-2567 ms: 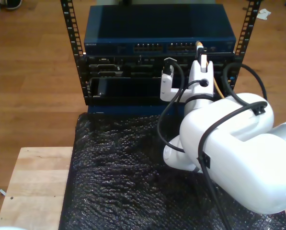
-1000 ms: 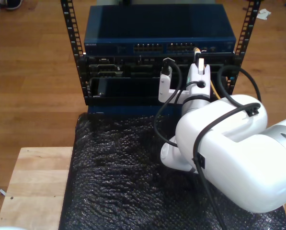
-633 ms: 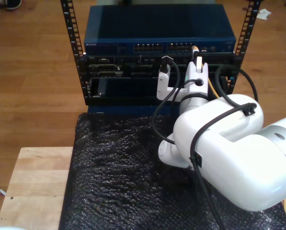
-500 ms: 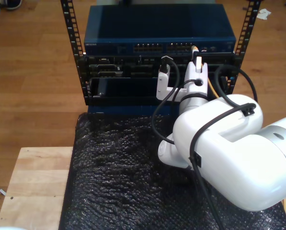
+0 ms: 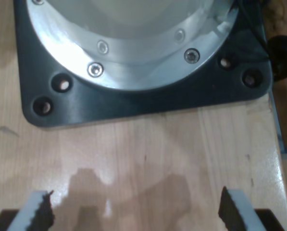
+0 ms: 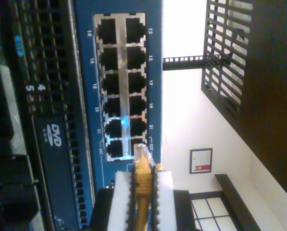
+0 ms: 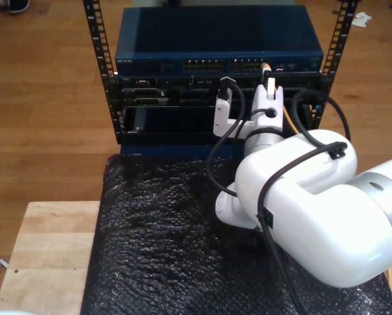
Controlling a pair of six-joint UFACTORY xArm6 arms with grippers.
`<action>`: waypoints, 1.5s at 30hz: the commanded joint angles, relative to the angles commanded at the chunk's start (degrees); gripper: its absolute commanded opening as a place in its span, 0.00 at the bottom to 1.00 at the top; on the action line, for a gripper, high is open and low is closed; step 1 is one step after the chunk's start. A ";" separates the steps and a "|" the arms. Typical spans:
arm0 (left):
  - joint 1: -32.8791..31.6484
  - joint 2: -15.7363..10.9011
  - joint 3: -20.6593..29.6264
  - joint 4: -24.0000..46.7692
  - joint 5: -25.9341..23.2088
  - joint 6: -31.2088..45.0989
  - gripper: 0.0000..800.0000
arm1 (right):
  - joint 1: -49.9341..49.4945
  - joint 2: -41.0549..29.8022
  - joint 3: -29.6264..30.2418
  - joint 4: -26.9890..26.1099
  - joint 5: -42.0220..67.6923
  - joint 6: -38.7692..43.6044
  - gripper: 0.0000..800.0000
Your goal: Grab the cable and plug it in
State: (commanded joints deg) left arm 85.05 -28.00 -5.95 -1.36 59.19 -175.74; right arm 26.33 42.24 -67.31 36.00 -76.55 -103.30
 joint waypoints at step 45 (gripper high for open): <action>0.00 0.00 0.00 0.00 0.00 0.00 1.00 | -0.18 0.97 -1.58 0.09 -0.09 0.00 0.00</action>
State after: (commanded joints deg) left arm 85.05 -28.00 -5.95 -1.36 59.19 -175.74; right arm 26.15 43.21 -68.89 36.09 -76.64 -103.30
